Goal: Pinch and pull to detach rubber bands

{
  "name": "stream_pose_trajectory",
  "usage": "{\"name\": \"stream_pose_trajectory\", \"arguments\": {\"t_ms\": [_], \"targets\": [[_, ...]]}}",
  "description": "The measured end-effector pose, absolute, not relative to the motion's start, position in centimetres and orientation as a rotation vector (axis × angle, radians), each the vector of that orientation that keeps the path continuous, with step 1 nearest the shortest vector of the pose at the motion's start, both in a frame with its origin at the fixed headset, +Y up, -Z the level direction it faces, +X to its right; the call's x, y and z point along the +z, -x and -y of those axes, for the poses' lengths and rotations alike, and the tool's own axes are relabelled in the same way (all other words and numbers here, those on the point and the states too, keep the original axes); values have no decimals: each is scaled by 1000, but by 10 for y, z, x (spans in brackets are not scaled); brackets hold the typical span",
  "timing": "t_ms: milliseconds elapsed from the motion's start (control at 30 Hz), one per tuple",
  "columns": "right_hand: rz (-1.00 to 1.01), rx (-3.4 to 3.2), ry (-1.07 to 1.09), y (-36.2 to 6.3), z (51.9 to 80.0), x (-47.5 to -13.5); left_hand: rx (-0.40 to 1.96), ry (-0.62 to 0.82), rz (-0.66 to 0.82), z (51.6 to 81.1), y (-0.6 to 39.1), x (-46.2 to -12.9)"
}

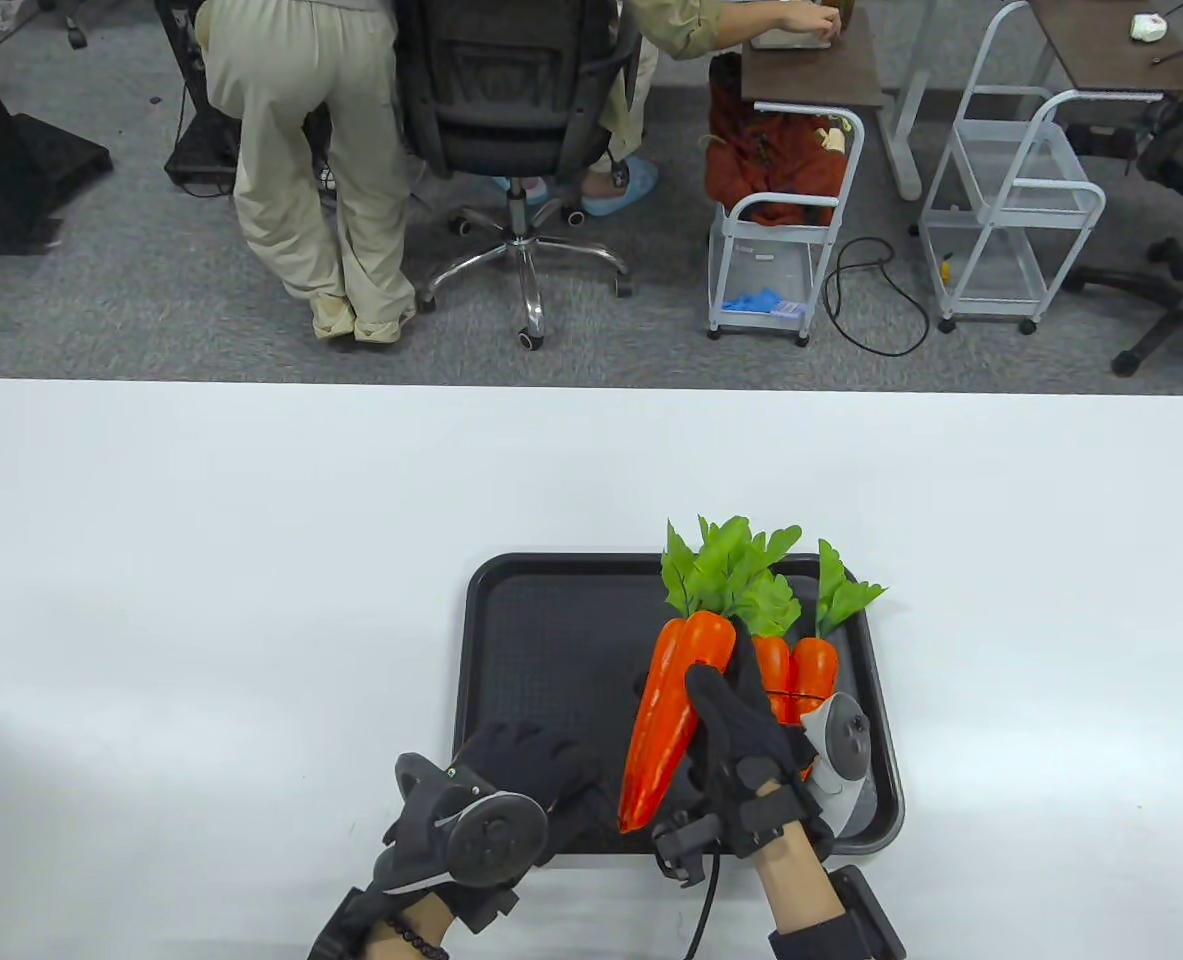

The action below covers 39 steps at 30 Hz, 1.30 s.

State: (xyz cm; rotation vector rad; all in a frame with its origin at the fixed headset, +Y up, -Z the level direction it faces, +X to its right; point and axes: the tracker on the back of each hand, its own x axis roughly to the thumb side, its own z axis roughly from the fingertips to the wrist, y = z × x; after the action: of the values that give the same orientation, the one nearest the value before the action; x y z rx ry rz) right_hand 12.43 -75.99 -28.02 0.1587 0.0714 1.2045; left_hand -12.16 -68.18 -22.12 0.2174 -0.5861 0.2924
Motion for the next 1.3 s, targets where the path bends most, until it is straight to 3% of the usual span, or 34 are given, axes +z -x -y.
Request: {"name": "stream_pose_trajectory", "arguments": {"t_ms": [667,1300], "targets": [[-94,1238,-172,-124,763,-280,138,-183,351,689,162,-246],[-99,1262,-170,-123,765,-281,-119,-18,334,714,144,-259]]}}
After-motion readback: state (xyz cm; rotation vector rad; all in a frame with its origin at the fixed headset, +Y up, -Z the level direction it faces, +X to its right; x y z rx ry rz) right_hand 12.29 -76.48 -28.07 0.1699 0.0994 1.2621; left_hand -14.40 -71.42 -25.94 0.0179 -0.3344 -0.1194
